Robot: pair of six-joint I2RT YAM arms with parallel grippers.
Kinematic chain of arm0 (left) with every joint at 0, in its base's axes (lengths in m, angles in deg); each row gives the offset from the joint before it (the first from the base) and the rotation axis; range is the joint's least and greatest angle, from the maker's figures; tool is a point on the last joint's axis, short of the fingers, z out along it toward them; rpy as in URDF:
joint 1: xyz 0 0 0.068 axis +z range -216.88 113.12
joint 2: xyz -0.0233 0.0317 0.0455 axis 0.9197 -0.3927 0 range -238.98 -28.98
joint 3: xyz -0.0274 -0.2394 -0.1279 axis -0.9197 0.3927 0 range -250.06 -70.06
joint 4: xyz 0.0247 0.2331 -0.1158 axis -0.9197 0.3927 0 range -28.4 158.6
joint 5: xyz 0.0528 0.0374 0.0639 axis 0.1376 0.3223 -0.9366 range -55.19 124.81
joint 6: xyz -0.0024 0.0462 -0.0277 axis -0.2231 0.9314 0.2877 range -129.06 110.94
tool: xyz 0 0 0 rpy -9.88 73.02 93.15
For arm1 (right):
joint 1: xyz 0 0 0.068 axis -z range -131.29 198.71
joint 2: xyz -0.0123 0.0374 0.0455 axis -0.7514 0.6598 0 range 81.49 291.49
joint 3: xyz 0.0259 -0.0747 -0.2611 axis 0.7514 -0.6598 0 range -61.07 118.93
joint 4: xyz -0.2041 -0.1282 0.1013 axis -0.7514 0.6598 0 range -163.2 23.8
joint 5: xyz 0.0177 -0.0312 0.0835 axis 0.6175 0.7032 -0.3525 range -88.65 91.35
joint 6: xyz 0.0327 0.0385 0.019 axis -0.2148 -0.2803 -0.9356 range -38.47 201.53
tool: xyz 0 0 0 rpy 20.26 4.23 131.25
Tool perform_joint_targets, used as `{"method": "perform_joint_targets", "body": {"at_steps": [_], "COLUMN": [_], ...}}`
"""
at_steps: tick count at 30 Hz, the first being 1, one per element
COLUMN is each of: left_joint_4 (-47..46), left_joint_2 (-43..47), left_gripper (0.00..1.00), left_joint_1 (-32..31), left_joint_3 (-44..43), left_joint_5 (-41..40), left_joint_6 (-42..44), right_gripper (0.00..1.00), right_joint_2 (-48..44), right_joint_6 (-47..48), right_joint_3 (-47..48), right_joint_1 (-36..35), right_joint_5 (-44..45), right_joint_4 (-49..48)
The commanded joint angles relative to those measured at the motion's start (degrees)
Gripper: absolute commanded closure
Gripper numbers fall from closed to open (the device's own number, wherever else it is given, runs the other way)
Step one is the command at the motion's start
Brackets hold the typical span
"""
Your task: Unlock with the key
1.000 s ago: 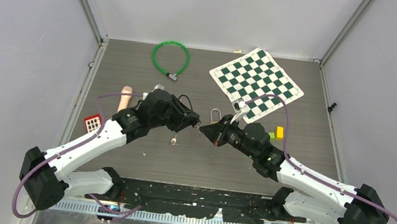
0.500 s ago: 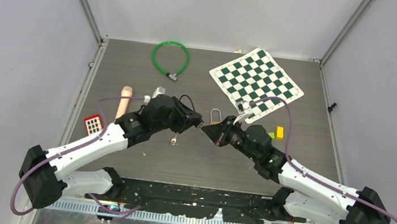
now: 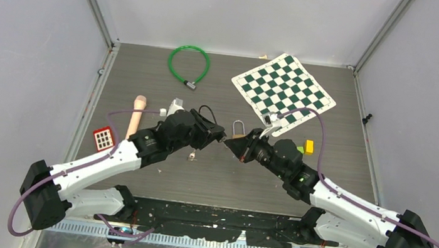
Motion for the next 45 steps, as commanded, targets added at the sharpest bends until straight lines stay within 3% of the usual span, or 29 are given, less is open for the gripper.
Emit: {"method": "perform_joint_targets", "body": {"at_steps": [1, 5, 15, 25, 31, 37, 45], "left_joint_4": [-1.1, 3.2, 1.2, -4.4, -6.4, -4.8, -10.5], "left_joint_2": [1.8, 0.5, 0.8, 4.0, 6.6, 7.8, 8.5], "left_gripper": [1.0, 1.0, 1.0, 1.0, 1.0, 1.0, 1.0], "left_joint_1": [-2.9, -3.5, -3.5, -3.5, -3.5, -2.8, -0.3], "left_joint_3": [-1.7, -3.9, -2.7, 0.8, 3.9, 4.9, 8.4], "left_joint_5": [3.1, 1.5, 0.1, -1.1, -1.4, -1.9, 1.0], "left_joint_6": [-3.5, -4.0, -9.1, -13.4, -12.3, -13.8, -13.8], "right_gripper": [0.95, 0.95, 0.95, 0.95, 0.95, 0.95, 0.95], "right_joint_2": [0.2, 0.2, 4.7, 6.8, 4.7, 4.3, 5.7], "right_joint_6": [7.0, 12.7, 19.0, 20.8, 14.6, 19.8, 18.8], "right_joint_3": [-0.2, -0.7, -1.6, -5.4, -3.4, -5.1, -4.6], "right_joint_1": [-0.3, -2.1, -6.8, -11.5, -9.2, -8.8, -8.8], "right_joint_5": [5.5, 8.3, 11.7, 21.5, 18.9, 17.1, 13.9], "right_joint_4": [-8.7, -11.2, -17.0, -27.3, -22.8, -27.9, -28.2]}}
